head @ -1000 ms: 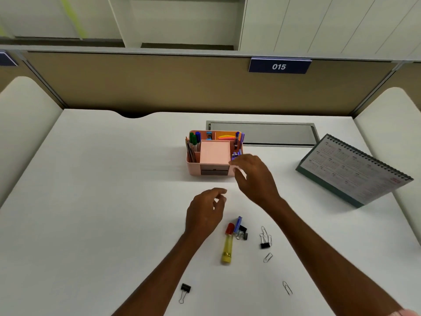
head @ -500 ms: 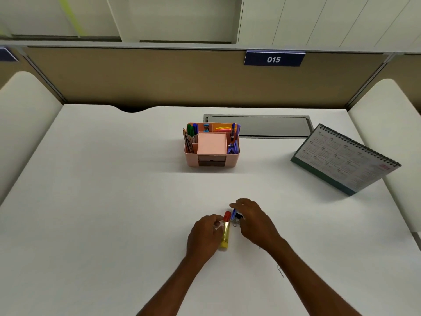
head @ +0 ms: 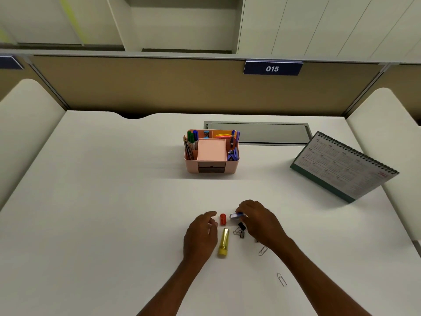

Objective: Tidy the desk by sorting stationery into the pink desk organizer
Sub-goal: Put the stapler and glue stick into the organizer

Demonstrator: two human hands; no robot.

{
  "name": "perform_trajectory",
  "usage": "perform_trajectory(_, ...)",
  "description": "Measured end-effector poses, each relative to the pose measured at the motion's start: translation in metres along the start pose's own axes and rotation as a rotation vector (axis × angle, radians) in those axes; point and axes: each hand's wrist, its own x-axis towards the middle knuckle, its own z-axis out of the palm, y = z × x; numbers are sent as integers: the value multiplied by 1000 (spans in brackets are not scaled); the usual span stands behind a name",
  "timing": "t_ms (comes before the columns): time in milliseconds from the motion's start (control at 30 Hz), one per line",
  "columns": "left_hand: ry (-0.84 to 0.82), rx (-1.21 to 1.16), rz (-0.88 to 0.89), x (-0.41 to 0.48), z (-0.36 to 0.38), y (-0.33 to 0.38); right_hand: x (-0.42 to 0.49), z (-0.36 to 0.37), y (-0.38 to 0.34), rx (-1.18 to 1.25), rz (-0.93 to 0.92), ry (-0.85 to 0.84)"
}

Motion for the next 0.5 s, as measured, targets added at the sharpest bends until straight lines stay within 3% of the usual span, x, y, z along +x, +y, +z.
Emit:
perform_trajectory(200, 108, 94, 79, 34, -7, -14, 30, -48, -12, 231, 16, 97)
perform_trajectory(500, -33, 243, 113, 61, -4, -18, 144, -122, -52, 208, -128, 267)
